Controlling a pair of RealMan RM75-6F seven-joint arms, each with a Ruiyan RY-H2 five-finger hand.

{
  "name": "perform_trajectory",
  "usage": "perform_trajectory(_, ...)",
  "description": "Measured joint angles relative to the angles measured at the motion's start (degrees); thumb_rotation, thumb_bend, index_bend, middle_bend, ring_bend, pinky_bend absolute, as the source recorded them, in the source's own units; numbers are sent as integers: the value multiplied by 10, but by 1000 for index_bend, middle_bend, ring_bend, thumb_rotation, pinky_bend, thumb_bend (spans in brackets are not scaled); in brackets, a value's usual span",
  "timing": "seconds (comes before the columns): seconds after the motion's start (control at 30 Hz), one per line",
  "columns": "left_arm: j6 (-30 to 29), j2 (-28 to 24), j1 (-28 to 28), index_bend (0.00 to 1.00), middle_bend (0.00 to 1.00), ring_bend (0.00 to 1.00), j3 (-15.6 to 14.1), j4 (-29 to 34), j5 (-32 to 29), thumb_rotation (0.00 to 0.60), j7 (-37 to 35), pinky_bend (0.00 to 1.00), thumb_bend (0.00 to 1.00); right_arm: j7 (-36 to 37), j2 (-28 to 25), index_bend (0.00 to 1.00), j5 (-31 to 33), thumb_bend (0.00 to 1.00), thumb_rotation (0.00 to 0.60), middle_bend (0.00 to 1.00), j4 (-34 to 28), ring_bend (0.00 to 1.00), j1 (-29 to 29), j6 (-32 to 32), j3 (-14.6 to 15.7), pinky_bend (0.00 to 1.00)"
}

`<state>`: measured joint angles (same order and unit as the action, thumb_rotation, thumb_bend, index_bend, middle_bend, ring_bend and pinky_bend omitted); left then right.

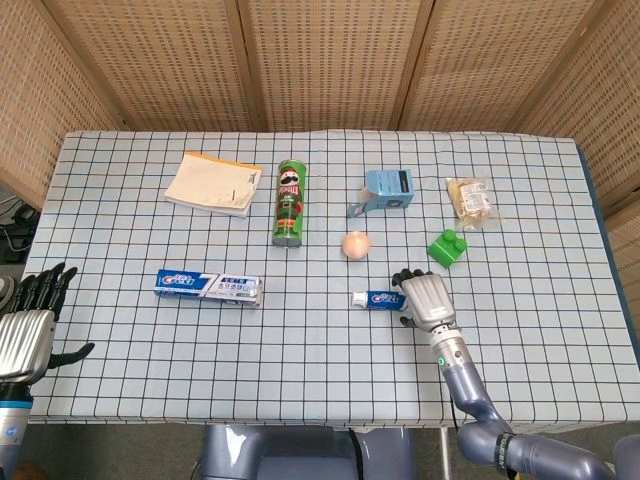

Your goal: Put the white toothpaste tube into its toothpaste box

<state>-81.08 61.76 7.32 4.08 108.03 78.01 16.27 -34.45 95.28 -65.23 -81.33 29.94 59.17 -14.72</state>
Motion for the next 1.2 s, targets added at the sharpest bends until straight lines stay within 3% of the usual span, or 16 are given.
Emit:
perform_trajectory(0.3,3,5,4,0,0,0,-2,-1,-5,600,10,0,0,-26,25,425,42,333,600,447,37,435,21,5,3,526)
perform_trajectory(0.9,-2,9,5,0,0,0,-2,-2,-11,600,14,0,0,-24,17,455,70,384,600,475,61,475,28,-4,36,481)
perform_trajectory(1.0,-1,9,6,0,0,0,-3,-3,-12,600,14,0,0,-29,15,505,77,423,600,519,61,512,30,-6,39,482)
perform_trajectory(1.2,1,11,7,0,0,0,-3,-4,-12,600,13,0,0,-34,11,633,83,608,600,636,61,617,32,-11,46,525)
